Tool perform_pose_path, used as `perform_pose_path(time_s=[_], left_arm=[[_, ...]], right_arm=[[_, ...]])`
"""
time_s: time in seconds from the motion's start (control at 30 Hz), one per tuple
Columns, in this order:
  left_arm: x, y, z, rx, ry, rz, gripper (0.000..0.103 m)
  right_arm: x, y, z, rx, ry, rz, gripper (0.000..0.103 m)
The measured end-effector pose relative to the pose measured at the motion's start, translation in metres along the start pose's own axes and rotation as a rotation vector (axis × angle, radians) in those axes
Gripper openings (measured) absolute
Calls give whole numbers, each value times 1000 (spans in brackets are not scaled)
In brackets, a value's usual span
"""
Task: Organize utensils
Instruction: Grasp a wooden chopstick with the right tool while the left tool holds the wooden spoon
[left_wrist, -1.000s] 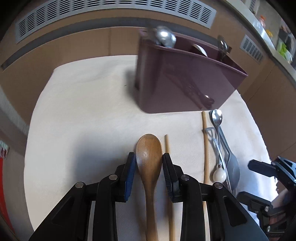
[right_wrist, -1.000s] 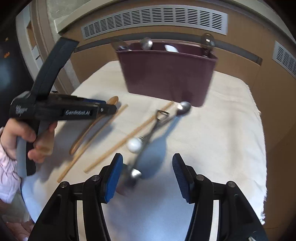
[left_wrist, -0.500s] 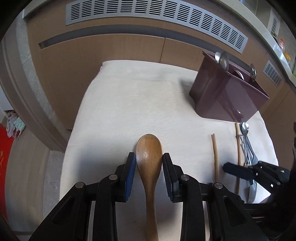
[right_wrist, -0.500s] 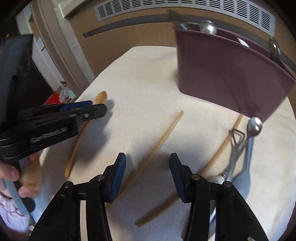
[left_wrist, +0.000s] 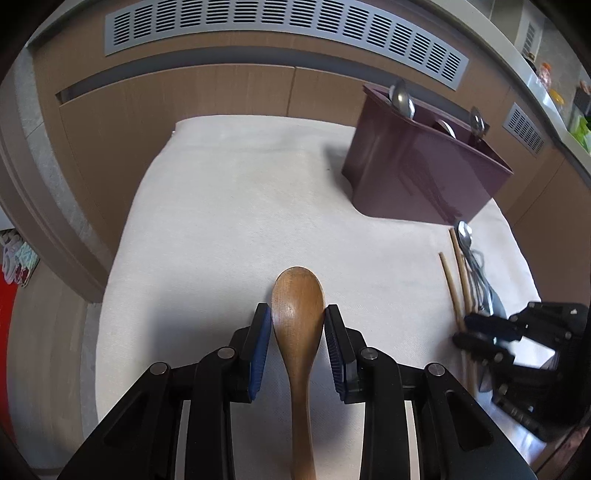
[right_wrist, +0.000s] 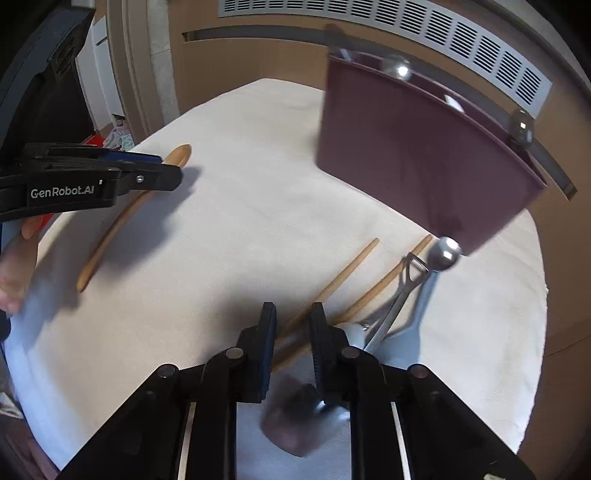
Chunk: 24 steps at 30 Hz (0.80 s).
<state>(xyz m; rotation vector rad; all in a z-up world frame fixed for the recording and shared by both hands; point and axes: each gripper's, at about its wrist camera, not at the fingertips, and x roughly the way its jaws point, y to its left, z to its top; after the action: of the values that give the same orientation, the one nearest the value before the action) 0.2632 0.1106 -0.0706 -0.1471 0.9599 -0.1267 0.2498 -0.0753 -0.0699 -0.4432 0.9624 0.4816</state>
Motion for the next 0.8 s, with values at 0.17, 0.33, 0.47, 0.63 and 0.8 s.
perform_pose_path(time_s=[0.17,0.33,0.47,0.63,0.8], left_arm=[[7,-9,-6,14,27,-7,31],[10,-11,-11,19,36,-5,31],[9,-9,-13,17,39,-12,31],[9,-6,-13,7,42,-28,31],[5,-2,-12,-17,14,-43,30]], right_arm=[[4,-17,-1,64,6,42,14],[11,-21,5,91,-6,50,14],[12,-13,8,42,7,32,11],[-1,-12,9,65,-3,127,6],[-22,-20,4,93,-56,145,5]])
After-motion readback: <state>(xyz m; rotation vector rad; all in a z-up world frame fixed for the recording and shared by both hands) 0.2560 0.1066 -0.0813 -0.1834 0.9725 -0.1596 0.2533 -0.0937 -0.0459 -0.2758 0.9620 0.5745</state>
